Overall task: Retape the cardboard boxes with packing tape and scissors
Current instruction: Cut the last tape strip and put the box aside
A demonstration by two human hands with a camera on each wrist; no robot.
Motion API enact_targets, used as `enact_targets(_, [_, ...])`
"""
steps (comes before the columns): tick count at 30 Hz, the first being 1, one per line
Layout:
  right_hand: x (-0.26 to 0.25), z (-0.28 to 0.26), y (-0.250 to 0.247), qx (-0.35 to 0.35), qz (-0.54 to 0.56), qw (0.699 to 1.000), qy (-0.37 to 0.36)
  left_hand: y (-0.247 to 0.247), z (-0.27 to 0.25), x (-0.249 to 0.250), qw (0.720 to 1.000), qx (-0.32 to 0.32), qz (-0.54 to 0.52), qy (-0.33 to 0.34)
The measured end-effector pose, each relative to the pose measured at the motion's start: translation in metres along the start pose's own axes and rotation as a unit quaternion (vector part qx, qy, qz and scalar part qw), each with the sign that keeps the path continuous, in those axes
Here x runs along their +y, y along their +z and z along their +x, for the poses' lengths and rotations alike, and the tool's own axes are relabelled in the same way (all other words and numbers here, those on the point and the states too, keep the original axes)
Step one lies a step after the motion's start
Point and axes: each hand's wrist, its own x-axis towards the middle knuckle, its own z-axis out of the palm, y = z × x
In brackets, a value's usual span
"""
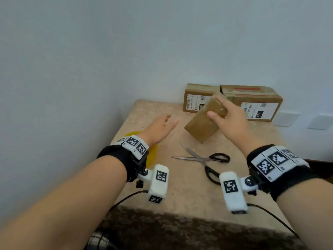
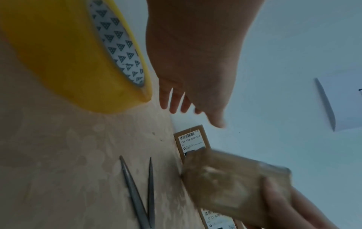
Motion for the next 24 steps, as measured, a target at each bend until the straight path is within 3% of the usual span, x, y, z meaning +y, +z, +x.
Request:
enact_targets(2, [-0.003,-0.002,-0.017,0.015,0.195,0.976,0.095,0.001,-0.003,0.005,0.997,-0.032,0.034,0.054])
enact_targets(4, [-0.008,-0.001,-0.028,-0.014,0.35,0.917,0.19,0.001,0.001,0.011,0.983,-0.017,0.136,0.121])
enact_targets(6, [-0.013,0.003,-0.032,-0.028,0.433,0.867,0.245,-0.003,0.008,0.019,0.981,0.032,0.124,0.144])
enact_targets(7, [-0.016,0.004,-0.032,-0.031,0.443,0.857,0.261,-0.007,0.01,0.024,0.984,0.049,0.085,0.148])
enact_targets(11, [-0.027,0.004,-0.028,-0.056,0.397,0.874,0.274,-0.031,0.011,0.036,0.988,0.05,0.009,0.145])
enact_targets(16, [-0.045,0.006,-0.024,-0.206,0.31,0.905,0.205,-0.059,0.01,0.033,0.993,0.044,-0.018,0.107])
enact_targets(20, [-0.05,0.024,-0.009,-0.141,0.32,0.92,0.18,-0.073,0.012,0.034,0.992,0.057,-0.041,0.108])
enact_targets(22, [-0.048,0.033,0.006,-0.127,0.367,0.899,0.201,-0.081,0.024,0.022,0.988,0.117,-0.036,0.096])
enact_targets(24, [-0.046,0.042,0.025,-0.124,0.403,0.877,0.233,-0.088,0.037,0.007,0.982,0.165,-0.083,0.042])
